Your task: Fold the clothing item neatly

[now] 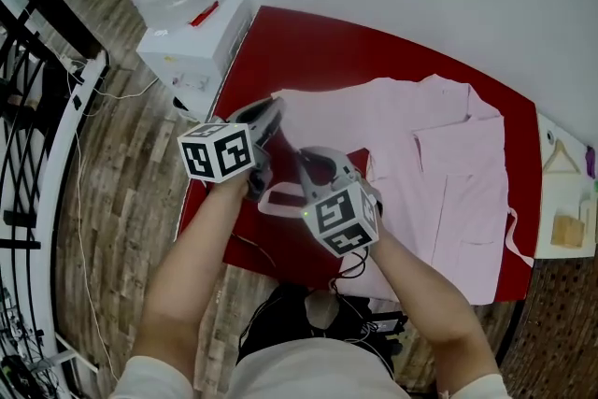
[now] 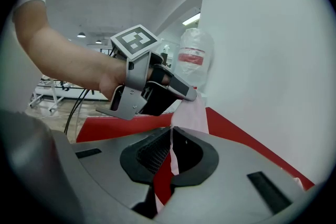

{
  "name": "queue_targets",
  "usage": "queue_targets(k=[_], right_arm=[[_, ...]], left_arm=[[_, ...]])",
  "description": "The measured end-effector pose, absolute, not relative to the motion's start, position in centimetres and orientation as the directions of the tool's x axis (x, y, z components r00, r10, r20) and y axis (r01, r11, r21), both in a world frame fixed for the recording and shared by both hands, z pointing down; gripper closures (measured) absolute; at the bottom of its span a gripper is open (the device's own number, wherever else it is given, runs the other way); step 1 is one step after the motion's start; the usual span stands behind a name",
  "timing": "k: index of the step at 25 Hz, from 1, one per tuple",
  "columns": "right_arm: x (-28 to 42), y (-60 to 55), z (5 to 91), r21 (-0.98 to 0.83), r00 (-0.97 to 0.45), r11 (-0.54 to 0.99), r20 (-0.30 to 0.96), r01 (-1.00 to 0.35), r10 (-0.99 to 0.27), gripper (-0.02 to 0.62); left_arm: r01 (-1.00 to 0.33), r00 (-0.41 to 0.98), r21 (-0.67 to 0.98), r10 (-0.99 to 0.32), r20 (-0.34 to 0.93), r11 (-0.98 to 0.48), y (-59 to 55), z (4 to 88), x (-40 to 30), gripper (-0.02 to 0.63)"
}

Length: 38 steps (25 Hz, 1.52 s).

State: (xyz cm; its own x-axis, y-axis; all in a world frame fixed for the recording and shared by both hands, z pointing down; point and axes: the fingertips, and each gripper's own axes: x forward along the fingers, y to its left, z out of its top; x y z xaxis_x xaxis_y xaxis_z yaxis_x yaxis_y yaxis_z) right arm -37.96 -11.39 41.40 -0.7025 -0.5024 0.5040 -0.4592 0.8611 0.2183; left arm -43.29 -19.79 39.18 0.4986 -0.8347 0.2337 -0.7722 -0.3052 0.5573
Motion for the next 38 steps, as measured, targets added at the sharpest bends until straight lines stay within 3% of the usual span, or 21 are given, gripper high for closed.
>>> queue_targets(k=[20,38], right_arm=[[-20.3,-14.5,36.4,0.113,-0.704,0.787,0.383,-0.607,-0.598,0.569],[-4.1,-16.0,39.8,-0.044,-0.602,0.644,0.407,-0.764,-0.687,0.569]], left_arm=[[-0.781,0.612,0.328,-0.755,0.235,-0.531,-23.3,31.0,-21.4,0.592],[-0.687,0.723,0.298,-0.585,0.367,-0.662,-25.0,34.9,-2.2,0.592]])
